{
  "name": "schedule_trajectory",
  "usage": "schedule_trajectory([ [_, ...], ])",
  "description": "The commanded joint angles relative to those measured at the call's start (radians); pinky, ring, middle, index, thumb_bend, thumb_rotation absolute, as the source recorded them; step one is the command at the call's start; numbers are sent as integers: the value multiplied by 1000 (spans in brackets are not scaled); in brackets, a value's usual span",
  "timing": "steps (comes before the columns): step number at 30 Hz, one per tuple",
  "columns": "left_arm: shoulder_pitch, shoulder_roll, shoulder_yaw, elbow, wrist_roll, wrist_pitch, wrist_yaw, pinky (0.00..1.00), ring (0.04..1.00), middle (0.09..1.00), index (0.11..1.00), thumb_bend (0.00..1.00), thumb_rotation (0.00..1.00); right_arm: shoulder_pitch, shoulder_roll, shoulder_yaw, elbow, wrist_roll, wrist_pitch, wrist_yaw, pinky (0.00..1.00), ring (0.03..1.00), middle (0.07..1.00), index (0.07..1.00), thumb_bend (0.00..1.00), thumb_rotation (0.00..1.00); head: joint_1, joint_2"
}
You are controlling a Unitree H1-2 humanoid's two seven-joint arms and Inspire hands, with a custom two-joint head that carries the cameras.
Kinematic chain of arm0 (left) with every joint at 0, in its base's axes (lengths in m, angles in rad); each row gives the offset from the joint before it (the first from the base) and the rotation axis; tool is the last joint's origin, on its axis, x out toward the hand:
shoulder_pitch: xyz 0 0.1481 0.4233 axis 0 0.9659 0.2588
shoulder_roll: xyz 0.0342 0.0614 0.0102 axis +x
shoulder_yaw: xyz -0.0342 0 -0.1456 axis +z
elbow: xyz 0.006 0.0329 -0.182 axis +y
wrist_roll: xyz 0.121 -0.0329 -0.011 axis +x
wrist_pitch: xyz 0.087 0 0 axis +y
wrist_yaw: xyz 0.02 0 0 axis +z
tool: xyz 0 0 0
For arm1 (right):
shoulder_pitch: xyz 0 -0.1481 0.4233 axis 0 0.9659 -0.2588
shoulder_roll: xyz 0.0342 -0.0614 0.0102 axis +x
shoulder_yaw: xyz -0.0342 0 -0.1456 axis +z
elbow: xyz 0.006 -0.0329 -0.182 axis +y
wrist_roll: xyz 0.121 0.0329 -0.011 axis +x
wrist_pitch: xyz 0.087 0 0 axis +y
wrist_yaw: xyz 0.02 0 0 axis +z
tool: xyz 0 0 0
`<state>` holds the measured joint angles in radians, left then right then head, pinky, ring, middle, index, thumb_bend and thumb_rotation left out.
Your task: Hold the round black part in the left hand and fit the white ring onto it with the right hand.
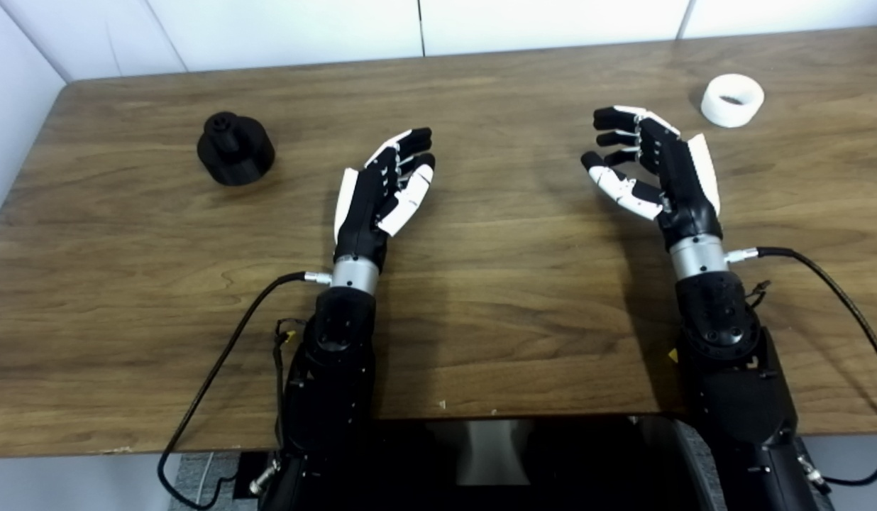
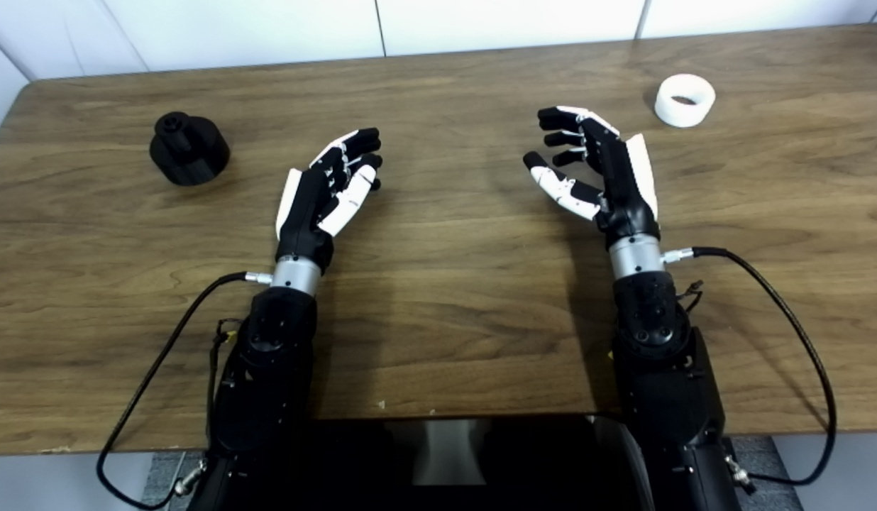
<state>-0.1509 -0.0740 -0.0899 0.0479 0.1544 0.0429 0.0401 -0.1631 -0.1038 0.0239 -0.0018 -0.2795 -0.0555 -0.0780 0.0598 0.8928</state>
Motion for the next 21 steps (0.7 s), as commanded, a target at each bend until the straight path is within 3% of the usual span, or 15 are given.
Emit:
schedule_trajectory([
  [1, -39, -6, -2, -39, -3, -16, 3, 684, 787, 825, 780, 435, 492, -47, 7, 2, -36, -4, -19, -10, 587, 695, 724, 711, 479, 250, -1, 1],
  [21, -50, 2, -3, -31, 3, -17, -1, 660, 772, 819, 774, 446, 499, -45, -1, 3, -33, -10, -21, -6, 580, 692, 724, 709, 464, 221, -4, -1],
])
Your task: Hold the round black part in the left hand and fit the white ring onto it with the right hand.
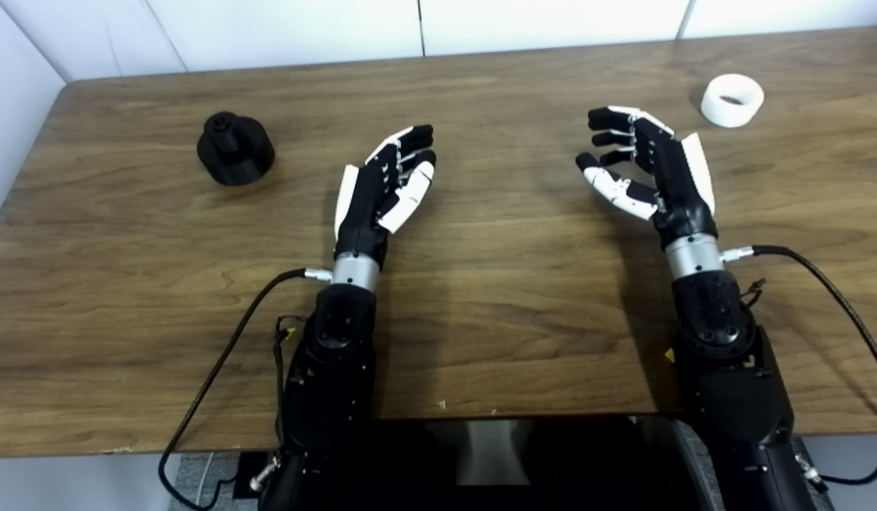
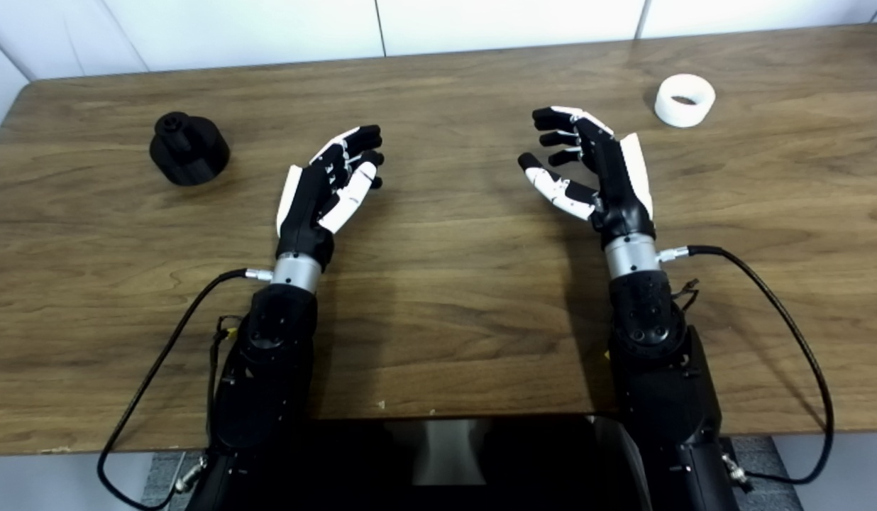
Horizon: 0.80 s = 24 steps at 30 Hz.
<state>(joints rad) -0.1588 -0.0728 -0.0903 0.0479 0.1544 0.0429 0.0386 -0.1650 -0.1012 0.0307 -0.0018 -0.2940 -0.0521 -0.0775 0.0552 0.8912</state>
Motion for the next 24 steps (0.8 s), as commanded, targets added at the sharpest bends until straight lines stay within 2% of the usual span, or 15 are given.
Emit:
schedule_trajectory([
  [1, -43, 1, -3, -31, 2, -17, 0, 661, 773, 819, 775, 451, 499, -43, -3, -5, -32, 7, -26, -7, 583, 693, 724, 709, 464, 219, 0, 0],
  [7, -45, 3, -4, -34, 7, -9, 0, 665, 770, 817, 777, 452, 505, -43, -3, -5, -28, 12, -28, -6, 586, 693, 723, 707, 467, 217, 2, -2],
  [15, -35, 3, -6, 18, 2, -56, 5, 655, 773, 818, 768, 417, 469, -32, -1, 0, 30, 3, -83, -27, 578, 684, 721, 708, 459, 181, -4, -91],
  [19, -37, 1, -4, 46, -1, -75, 9, 686, 786, 826, 782, 424, 451, -33, 4, 1, 44, -16, -92, -46, 590, 684, 715, 703, 469, 218, -1, -108],
  [24, -43, 6, -4, 61, 6, -97, 12, 681, 782, 828, 786, 411, 453, -40, 2, 5, 58, -15, -102, -58, 590, 683, 715, 702, 469, 210, 0, -112],
])
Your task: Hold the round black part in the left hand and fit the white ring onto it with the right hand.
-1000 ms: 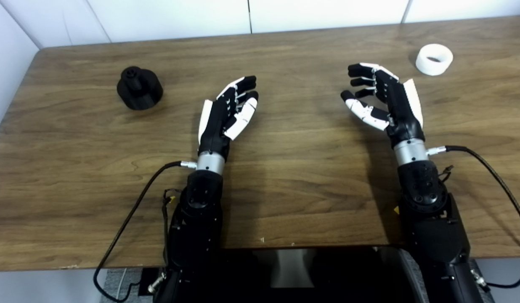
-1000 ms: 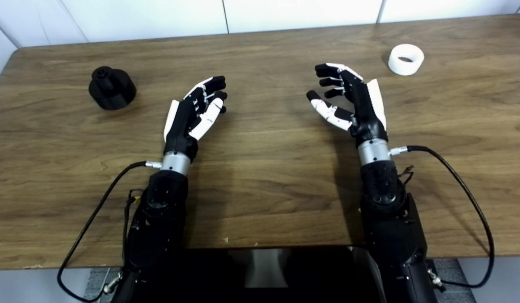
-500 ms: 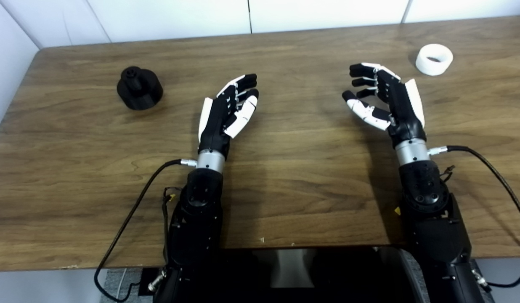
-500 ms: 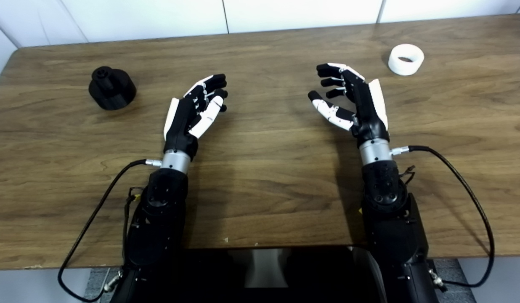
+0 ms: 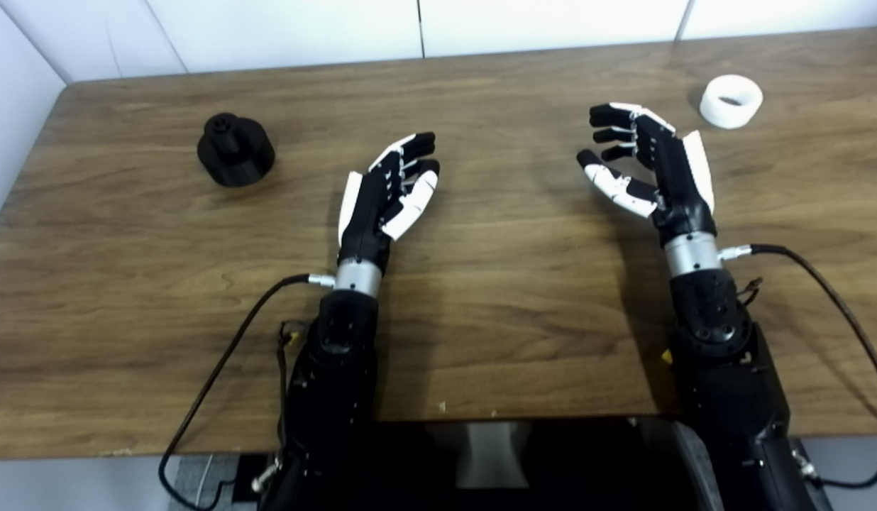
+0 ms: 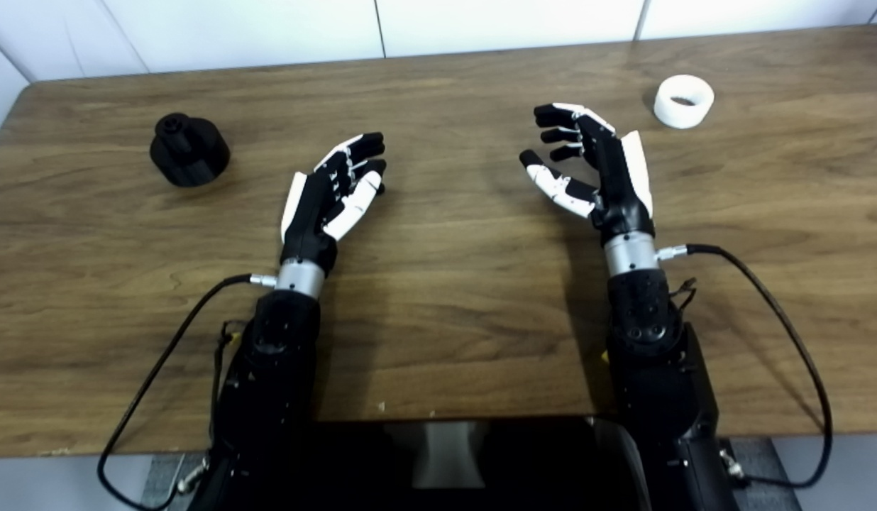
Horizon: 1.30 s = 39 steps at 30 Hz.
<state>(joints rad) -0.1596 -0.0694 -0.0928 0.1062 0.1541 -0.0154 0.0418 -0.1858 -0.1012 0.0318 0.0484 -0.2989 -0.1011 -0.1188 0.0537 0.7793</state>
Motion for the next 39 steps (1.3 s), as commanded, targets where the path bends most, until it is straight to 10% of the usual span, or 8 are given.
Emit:
schedule_trajectory([
  [1, -43, 3, -1, 2, 7, -38, 9, 680, 781, 828, 785, 411, 454, -20, 2, 4, 11, -7, -58, -17, 588, 682, 715, 701, 469, 207, 1, 0],
  [28, -69, -35, -45, 84, 77, -103, 68, 675, 780, 814, 758, 436, 469, -20, -62, -30, 70, 62, -131, 3, 576, 683, 718, 711, 475, 211, 258, -15],
  [39, -76, -32, -51, 100, 96, -126, 82, 753, 805, 822, 757, 395, 445, -26, -73, -36, 90, 74, -141, 2, 534, 663, 718, 709, 487, 263, 256, -15],
])
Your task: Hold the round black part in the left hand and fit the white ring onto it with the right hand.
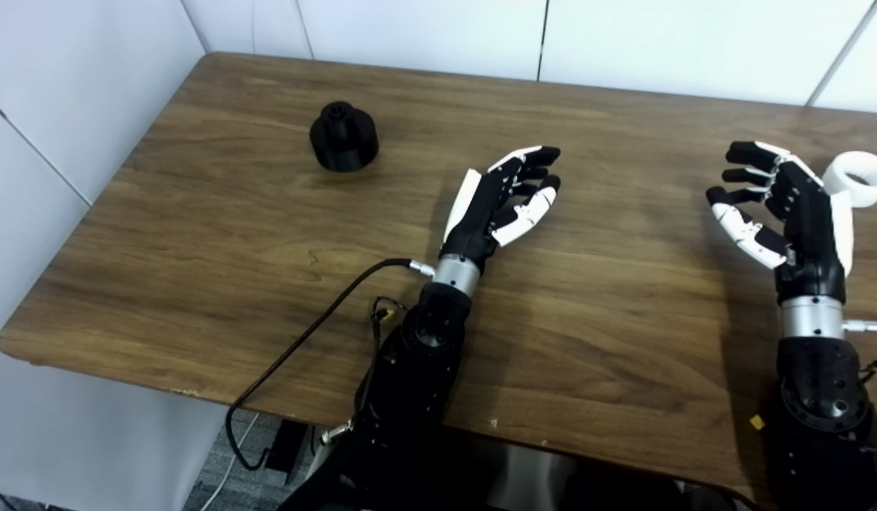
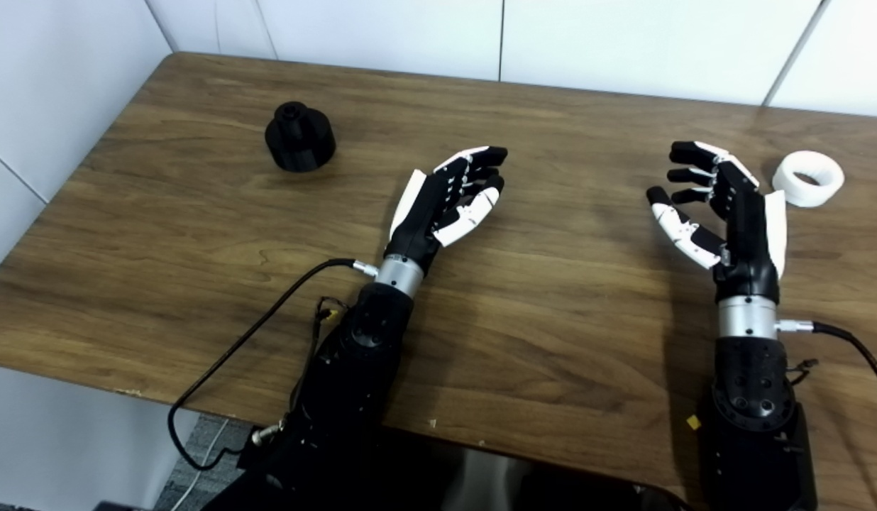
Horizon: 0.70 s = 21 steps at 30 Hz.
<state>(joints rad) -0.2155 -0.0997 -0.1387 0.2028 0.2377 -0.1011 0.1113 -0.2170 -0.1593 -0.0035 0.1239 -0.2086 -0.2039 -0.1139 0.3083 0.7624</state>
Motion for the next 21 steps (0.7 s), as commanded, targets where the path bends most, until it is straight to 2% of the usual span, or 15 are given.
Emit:
schedule_trajectory([
  [1, -20, 0, -6, 1, 14, -39, 13, 756, 806, 822, 759, 395, 446, 5, -14, 0, 13, -20, -35, -4, 531, 661, 717, 709, 487, 266, 1, 1],
  [8, -15, 22, 7, -44, 37, -16, 24, 727, 790, 815, 766, 417, 476, -1, -13, 0, 24, -10, -50, -1, 530, 658, 713, 707, 489, 238, 0, -3],
  [11, -14, 43, 7, -81, 80, 6, 26, 753, 804, 822, 773, 435, 499, -2, -14, 0, 23, -16, -44, -3, 525, 655, 713, 707, 491, 239, 1, -4],
  [12, -14, 55, 2, -95, 113, 17, 32, 762, 808, 824, 774, 437, 504, -2, -14, 0, 23, -16, -44, -3, 525, 654, 714, 707, 491, 243, -3, -4],
  [14, -15, 72, -6, -115, 171, 40, 40, 759, 820, 835, 786, 441, 580, -3, -13, 1, 23, -14, -44, -2, 525, 655, 713, 707, 492, 248, -7, -4],
  [15, -16, 92, -20, -140, 244, 76, 46, 748, 824, 840, 790, 453, 589, -3, -10, 1, 20, -11, -41, 1, 532, 658, 714, 706, 486, 225, -9, -5],
  [18, -19, 127, -47, -195, 385, 164, 54, 731, 836, 851, 793, 493, 567, -3, -7, 4, 19, -11, -39, 1, 551, 669, 716, 705, 473, 185, -4, -6],
  [21, -28, 143, -54, -220, 458, 218, 65, 737, 852, 866, 797, 548, 526, -4, -6, 9, 21, -29, -34, -5, 573, 680, 716, 706, 478, 204, -5, -7],
])
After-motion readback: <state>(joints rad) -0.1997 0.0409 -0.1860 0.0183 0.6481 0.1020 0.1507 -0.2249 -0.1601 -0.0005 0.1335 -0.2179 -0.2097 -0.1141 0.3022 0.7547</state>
